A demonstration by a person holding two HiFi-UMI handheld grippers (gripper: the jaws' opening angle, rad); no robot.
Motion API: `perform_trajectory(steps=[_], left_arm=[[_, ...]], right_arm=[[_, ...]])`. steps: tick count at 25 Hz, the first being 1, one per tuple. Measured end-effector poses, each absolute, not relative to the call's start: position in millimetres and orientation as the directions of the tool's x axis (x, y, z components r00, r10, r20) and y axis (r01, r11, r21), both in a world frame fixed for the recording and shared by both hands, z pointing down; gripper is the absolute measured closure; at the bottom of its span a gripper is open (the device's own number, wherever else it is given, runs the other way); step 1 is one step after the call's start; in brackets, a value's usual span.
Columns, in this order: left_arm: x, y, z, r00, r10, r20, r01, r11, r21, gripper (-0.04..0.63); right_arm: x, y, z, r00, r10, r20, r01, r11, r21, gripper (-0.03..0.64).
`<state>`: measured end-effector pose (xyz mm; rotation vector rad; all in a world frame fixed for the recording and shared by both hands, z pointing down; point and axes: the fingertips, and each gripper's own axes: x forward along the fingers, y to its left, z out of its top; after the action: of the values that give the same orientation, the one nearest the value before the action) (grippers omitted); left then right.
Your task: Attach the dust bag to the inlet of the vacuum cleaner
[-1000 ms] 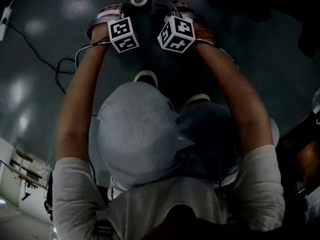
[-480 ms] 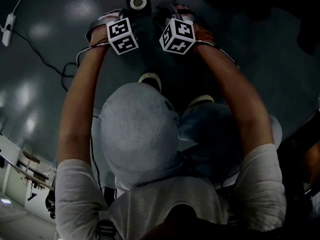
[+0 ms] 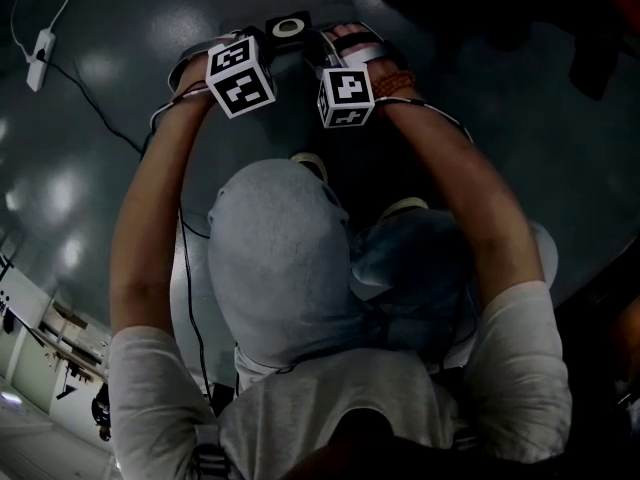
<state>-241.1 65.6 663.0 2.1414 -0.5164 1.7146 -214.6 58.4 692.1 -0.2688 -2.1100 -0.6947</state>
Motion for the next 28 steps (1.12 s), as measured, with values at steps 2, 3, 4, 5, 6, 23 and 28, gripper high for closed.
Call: perform_trajectory(steps=[2, 3, 4, 5, 6, 23, 28], left_arm=[[-234.9, 65.0, 643.2, 0.227, -0.031, 0.973, -0.479, -0.874, 0.084, 0.595], [-231.9, 66.0, 633.2, 0.234, -0.007, 0.972, -0.468, -0.877, 0.107, 0.595], [-228.9, 67.5, 623.3, 0.238, 0.020, 0.971, -0.452, -0.882, 0.129, 0.595], [-225.4, 69.4, 612.9, 0.242, 0.047, 0.969, -0.435, -0.887, 0.152, 0.595], [-221.0, 71.1, 601.8, 0.248, 0.073, 0.966, -0.418, -0.891, 0.175, 0.595], [-44.3, 49.3, 375.4, 0.365, 0.198, 0.910, 0.052, -0.980, 0.192, 0.594], [8.3, 13.2, 349.7, 0.382, 0.098, 0.919, 0.089, -0.994, 0.069, 0.594]], right_arm=[[-212.7, 58.4, 685.2, -0.592, -0.077, 0.802, 0.441, 0.802, 0.403, 0.459], [-211.5, 56.2, 678.9, -0.596, -0.089, 0.798, 0.438, 0.797, 0.415, 0.459], [-209.7, 53.6, 670.9, -0.600, -0.096, 0.794, 0.431, 0.798, 0.422, 0.469], [-206.8, 51.5, 661.5, -0.604, -0.097, 0.791, 0.423, 0.803, 0.421, 0.528], [-202.7, 50.4, 650.8, -0.605, -0.089, 0.791, 0.415, 0.813, 0.409, 0.566], [-12.4, 37.3, 414.1, -0.487, 0.045, 0.872, 0.143, 0.989, 0.029, 0.583], [45.1, 1.9, 381.3, -0.447, -0.108, 0.888, 0.048, 0.988, 0.145, 0.583]])
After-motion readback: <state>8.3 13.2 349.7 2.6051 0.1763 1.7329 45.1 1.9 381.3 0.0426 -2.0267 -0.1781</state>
